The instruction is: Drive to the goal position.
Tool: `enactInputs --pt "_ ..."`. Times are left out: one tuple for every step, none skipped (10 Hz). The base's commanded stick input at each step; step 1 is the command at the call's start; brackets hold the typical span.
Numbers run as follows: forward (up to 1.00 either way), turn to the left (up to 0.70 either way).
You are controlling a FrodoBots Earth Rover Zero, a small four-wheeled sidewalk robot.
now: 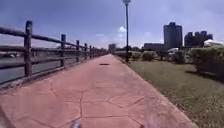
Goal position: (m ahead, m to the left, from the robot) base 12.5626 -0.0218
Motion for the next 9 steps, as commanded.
enactInputs --pt "0.7 0.0" --pt "0.7 0.0" --pt "0.7 0.0" --pt "0.7 0.0" --pt "0.7 0.0" --pt "0.7 0.0" --pt "0.7 0.09" --pt "0.7 0.28" --pt "0.7 0.26"
